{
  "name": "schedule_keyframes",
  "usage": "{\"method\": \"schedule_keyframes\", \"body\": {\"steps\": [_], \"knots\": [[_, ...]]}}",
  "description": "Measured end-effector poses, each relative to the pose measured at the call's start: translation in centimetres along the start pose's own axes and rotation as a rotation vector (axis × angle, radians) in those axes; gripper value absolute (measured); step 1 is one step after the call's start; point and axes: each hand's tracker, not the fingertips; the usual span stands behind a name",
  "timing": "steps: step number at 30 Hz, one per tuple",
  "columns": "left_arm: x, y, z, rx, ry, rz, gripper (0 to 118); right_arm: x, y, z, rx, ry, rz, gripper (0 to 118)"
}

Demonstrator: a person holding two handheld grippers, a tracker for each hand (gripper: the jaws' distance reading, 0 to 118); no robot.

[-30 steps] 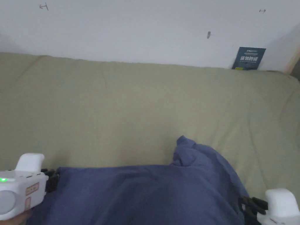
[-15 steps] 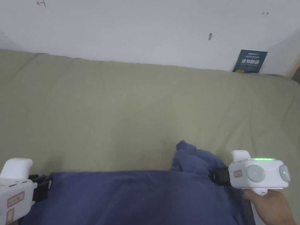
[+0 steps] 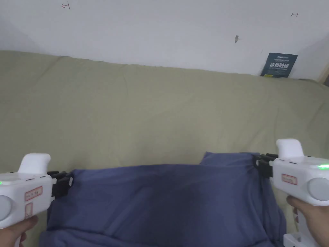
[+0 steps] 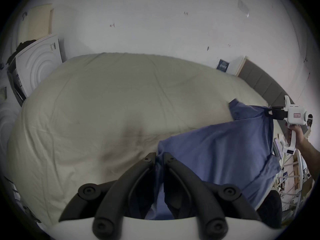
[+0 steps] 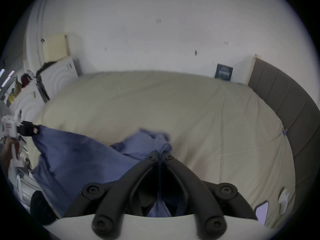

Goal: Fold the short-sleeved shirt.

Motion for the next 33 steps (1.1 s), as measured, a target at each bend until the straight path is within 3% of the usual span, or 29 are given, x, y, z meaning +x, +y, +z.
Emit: {"method": "schedule_keyframes", "body": {"steps": [5, 8, 10, 13, 16, 18, 19, 21, 22, 24, 27, 33], "knots": [[-0.2, -3.4, 8.7, 0.084, -0.071, 0.057, 9, -1.1, -3.5, 10.4, 0.097, 0.054, -0.004, 3], [-0.4, -7.0, 12.5, 0.095, -0.121, 0.111, 9, -1.8, -7.6, 14.8, 0.081, 0.100, -0.057, 3], [-0.8, -9.8, 13.5, 0.065, -0.185, 0.181, 9, -3.2, -10.6, 16.3, 0.042, 0.082, -0.059, 3], [-0.6, -13.8, 12.7, -0.043, -0.112, 0.140, 9, -3.1, -15.9, 15.5, -0.057, 0.015, -0.050, 4], [0.0, -17.2, 10.5, -0.131, -0.083, 0.098, 9, -2.8, -20.4, 14.4, -0.153, -0.066, -0.154, 4], [0.4, -18.3, 9.5, -0.149, -0.073, 0.101, 9, -2.6, -22.0, 13.6, -0.170, -0.097, -0.183, 8], [0.6, -18.5, 9.4, -0.125, -0.050, 0.105, 17, -2.6, -22.3, 13.6, -0.150, -0.101, -0.174, 19], [0.1, -18.5, 9.2, -0.030, -0.031, 0.119, 95, -2.4, -22.4, 13.7, -0.124, -0.088, -0.175, 95], [0.2, -18.3, 9.6, 0.003, -0.032, 0.132, 114, -2.6, -21.9, 14.0, -0.136, -0.080, -0.188, 116], [1.0, -17.6, 11.5, 0.085, -0.030, 0.160, 116, -3.3, -21.1, 16.0, -0.075, 0.004, -0.226, 118], [2.2, -16.7, 14.8, 0.228, 0.022, 0.158, 118, -5.3, -18.9, 19.1, 0.056, 0.006, -0.224, 118], [6.2, -18.5, 18.9, 0.440, 0.425, 0.006, 118, -9.9, -16.7, 23.9, 0.222, -0.042, -0.198, 114]]}}
